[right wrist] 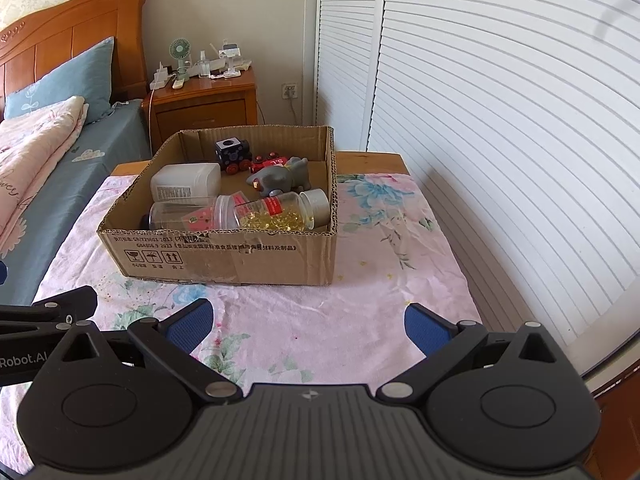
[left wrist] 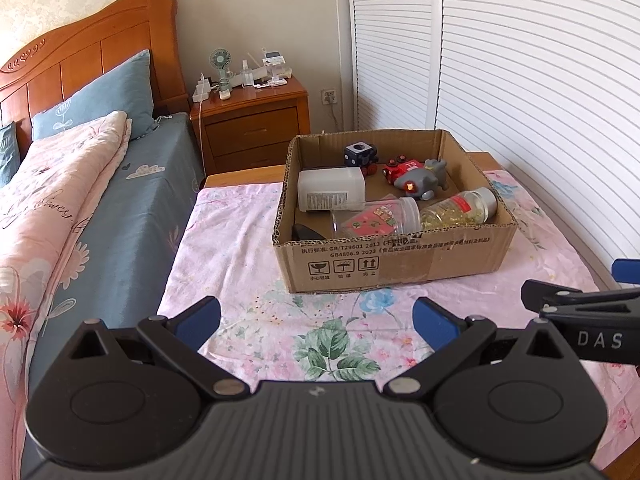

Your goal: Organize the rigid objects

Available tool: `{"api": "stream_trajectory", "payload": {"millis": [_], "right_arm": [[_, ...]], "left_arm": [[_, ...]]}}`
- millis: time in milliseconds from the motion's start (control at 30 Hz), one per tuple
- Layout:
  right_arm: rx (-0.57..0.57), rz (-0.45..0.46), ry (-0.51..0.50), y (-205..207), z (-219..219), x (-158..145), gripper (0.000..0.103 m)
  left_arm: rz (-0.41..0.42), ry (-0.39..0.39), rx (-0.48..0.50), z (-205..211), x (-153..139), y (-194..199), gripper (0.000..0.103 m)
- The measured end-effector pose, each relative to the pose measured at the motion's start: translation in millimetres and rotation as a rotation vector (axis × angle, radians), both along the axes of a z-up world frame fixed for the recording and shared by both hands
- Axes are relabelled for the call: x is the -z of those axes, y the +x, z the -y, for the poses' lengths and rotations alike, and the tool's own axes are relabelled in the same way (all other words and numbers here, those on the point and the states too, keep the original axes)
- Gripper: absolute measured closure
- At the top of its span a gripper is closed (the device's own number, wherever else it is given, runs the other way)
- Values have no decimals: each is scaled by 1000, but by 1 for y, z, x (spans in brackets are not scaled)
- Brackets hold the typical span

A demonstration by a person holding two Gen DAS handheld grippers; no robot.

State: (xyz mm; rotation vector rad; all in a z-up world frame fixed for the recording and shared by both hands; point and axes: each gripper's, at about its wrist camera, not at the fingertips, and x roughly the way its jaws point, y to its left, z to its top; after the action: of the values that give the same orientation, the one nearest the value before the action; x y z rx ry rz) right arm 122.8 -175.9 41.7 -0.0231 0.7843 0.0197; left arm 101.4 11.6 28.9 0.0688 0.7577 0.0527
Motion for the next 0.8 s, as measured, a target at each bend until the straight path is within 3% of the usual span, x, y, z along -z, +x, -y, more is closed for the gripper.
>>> {"api": "stream_trajectory", "payload": {"millis": [800], "right_arm": [[-4,-2,3,1,0,0,0]], "left_arm": [[4,4,-13,-3,-1,-1,1]]}}
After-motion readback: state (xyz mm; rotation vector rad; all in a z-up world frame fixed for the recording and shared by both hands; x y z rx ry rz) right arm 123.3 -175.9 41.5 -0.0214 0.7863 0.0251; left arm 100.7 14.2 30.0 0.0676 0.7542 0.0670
